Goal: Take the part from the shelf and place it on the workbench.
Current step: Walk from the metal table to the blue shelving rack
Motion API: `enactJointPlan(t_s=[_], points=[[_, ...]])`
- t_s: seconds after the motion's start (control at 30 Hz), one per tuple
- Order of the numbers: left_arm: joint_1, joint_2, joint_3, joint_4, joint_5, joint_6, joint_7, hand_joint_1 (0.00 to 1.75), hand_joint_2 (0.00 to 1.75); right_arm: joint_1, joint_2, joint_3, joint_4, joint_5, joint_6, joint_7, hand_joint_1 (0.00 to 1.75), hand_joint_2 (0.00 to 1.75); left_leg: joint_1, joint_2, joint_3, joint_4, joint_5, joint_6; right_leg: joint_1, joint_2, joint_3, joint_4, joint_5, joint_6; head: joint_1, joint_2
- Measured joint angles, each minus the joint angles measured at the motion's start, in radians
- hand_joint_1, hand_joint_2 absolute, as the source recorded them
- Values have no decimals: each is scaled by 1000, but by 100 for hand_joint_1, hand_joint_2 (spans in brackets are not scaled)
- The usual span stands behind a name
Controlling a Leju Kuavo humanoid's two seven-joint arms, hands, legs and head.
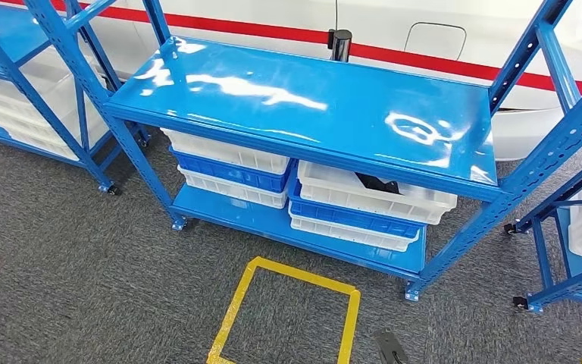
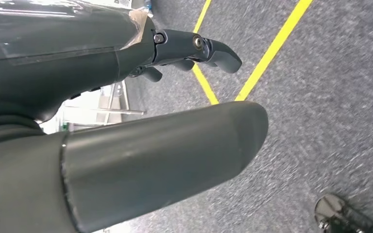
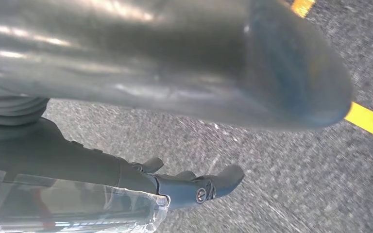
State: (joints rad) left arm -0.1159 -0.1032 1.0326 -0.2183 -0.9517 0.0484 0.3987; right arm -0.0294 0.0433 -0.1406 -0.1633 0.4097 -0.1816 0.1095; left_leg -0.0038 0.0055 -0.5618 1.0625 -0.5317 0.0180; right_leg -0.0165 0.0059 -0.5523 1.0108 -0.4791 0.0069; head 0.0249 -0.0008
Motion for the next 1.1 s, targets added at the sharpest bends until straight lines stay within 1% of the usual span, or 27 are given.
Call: enactJointPlan(t_s=[0.03, 0.07, 0.1, 0.13, 0.17, 0.2, 0.23, 0.27, 0.3, 0.33, 0.37, 0.47, 0.57, 0.73, 0.87, 0.97, 1.1], points=[[0, 0, 0, 0, 0, 0, 0, 0, 0, -1, 0, -1, 0, 0, 0, 0, 0, 0, 3, -2, -29, 55, -27, -6, 0, 0, 2, 0, -1, -4, -1, 0], [0, 0, 0, 0, 0, 0, 0, 0, 0, -1, -1, -2, 0, 0, 0, 0, 0, 0, 5, -3, -66, 125, -56, -10, 0, 1, 3, 0, -3, -8, -2, 0], [0, 0, 0, 0, 0, 0, 0, 0, 0, -1, -1, -4, 0, 0, 0, 0, 0, 0, 7, -4, -105, 191, -78, -14, 1, 1, 4, 0, -4, -9, -2, 0], [0, 0, 0, 0, 0, 0, 0, 0, 0, -1, -1, -5, 0, 0, 0, 0, 0, 0, 9, -4, -136, 237, -86, -16, 1, 1, 5, 0, -5, -10, -2, 0], [2, -1, 0, 0, 0, 0, 0, 0, 0, 0, -1, -7, 0, 0, 0, 0, 0, 0, 10, -4, -148, 245, -73, -16, 1, 3, 6, 0, -7, -11, -2, 0], [2, -1, 0, 0, 0, 1, 0, 0, 0, 0, -1, -8, 0, 0, 0, 0, 0, 0, 12, -4, -141, 213, -42, -15, 1, 4, 10, 0, -8, -11, -2, 0], [3, -1, 0, 0, 0, 1, 0, 0, 0, 0, 0, -8, 0, 0, 0, 0, 0, 0, 13, -4, -115, 149, 0, -13, 1, 7, 14, 0, -11, -10, -2, 0], [2, -1, 0, 0, -1, 1, 0, 0, 0, 0, 0, -8, 0, 0, 1, 0, 0, 0, 14, -4, -82, 75, 35, -11, 2, 9, 17, 0, -14, -8, -2, 0], [1, -1, 0, 0, -1, 1, 0, 0, 0, -1, 0, -9, 0, 0, 1, 0, 0, 0, 13, -4, -55, 16, 57, -8, 5, 10, 19, 0, -17, -3, -2, 0], [0, -1, 0, 0, -1, 1, 0, 0, 0, -2, 0, -9, 0, 0, 2, 0, 0, 0, 11, -5, -37, -22, 67, -6, 8, 11, 19, 2, -20, 1, -2, 0], [-1, -1, 0, 0, -1, 1, 0, 0, 0, -2, -1, -9, 0, 0, 2, 0, 0, 0, 9, -5, -30, -36, 66, -6, 12, 11, 17, 2, -24, 1, -1, 0], [-2, -2, 0, 0, -2, 1, 0, 0, 0, -1, -3, -9, 0, 0, 3, 0, 0, 0, 2, -6, -28, -38, 66, -4, 15, 11, 15, 1, -30, -1, -1, 0], [-1, -2, 0, 0, -2, 1, 0, 0, 0, -2, -3, -9, 0, 0, 3, -2, 0, 0, -4, -8, -27, -38, 64, 5, 10, 11, 20, -6, -29, 5, -1, 0], [-1, -3, 0, 0, -2, 1, 0, 0, 0, -2, -5, -9, 0, 0, 4, -3, 0, 0, -5, -8, -26, -38, 61, 12, 10, 11, 27, -14, -28, 7, -1, 0], [-1, -3, 0, 0, -2, 1, 0, 0, 0, -2, -5, -9, 0, 0, 4, -3, 0, 0, -5, -8, -26, -38, 59, 14, 9, 11, 31, -16, -27, 15, -1, 0], [-1, -3, 0, 0, -2, 1, 0, 0, 0, -2, -5, -10, 0, 0, 4, -3, 0, 0, -5, -8, -26, -37, 59, 14, 9, 11, 32, -16, -27, 15, -1, 0], [-1, -3, 0, 0, -2, 1, 0, 0, 0, -2, -5, -10, 0, 0, 5, -3, 0, 0, -5, -9, -23, -37, 57, 16, 7, 10, 31, -16, -29, 19, -1, 0]])
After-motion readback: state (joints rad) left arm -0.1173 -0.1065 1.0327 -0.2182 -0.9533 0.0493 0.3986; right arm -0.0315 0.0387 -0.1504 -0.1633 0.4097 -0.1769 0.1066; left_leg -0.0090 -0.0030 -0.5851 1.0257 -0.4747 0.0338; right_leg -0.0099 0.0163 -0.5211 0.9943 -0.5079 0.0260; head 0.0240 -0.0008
